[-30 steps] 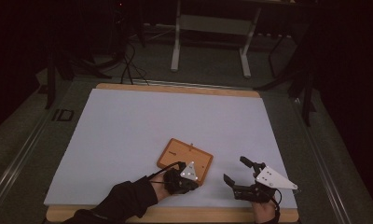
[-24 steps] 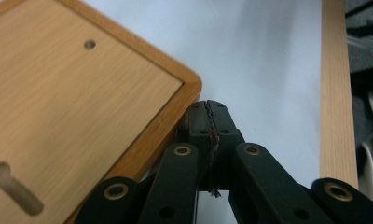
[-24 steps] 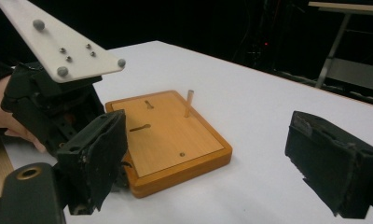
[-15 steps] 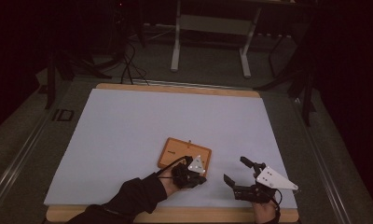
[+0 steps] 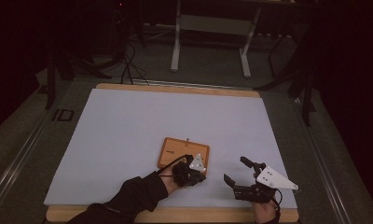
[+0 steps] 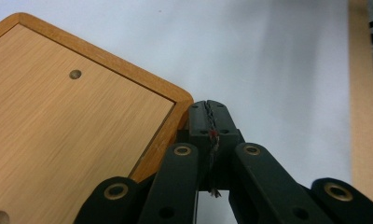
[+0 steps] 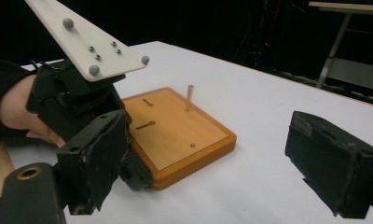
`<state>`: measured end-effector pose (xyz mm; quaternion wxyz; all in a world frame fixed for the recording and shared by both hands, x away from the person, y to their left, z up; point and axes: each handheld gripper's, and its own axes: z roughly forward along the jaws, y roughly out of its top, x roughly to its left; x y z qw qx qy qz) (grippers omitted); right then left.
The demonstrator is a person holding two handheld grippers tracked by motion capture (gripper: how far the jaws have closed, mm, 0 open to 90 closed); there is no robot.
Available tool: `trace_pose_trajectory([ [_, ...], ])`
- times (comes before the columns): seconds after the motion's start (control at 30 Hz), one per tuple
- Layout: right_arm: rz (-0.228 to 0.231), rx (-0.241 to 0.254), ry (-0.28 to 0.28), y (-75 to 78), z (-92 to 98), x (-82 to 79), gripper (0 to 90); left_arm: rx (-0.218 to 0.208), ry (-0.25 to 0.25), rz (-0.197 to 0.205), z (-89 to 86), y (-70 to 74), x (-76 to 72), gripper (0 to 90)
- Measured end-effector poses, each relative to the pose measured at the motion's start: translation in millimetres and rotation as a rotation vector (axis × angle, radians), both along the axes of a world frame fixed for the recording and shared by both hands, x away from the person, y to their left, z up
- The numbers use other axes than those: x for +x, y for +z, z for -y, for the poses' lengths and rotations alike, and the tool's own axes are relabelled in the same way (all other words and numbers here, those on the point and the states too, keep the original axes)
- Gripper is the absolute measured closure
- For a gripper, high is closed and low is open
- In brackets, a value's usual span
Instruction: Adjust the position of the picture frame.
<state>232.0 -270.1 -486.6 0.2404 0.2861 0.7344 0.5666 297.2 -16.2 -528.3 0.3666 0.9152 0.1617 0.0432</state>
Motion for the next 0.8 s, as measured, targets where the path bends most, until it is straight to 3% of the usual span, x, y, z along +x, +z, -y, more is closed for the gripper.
trace_pose_trajectory([
  [0.3, -0.001, -0.006, 0.003, -0.2, -0.7, 0.2, 12.6, 0.006, 0.035, -0.003, 2.1, -3.4, 10.4, 90.0],
  [0.8, -0.003, -0.008, 0.005, -0.4, -1.4, 0.2, 12.6, -0.012, 0.040, -0.019, 1.4, -4.3, 19.1, 90.0],
])
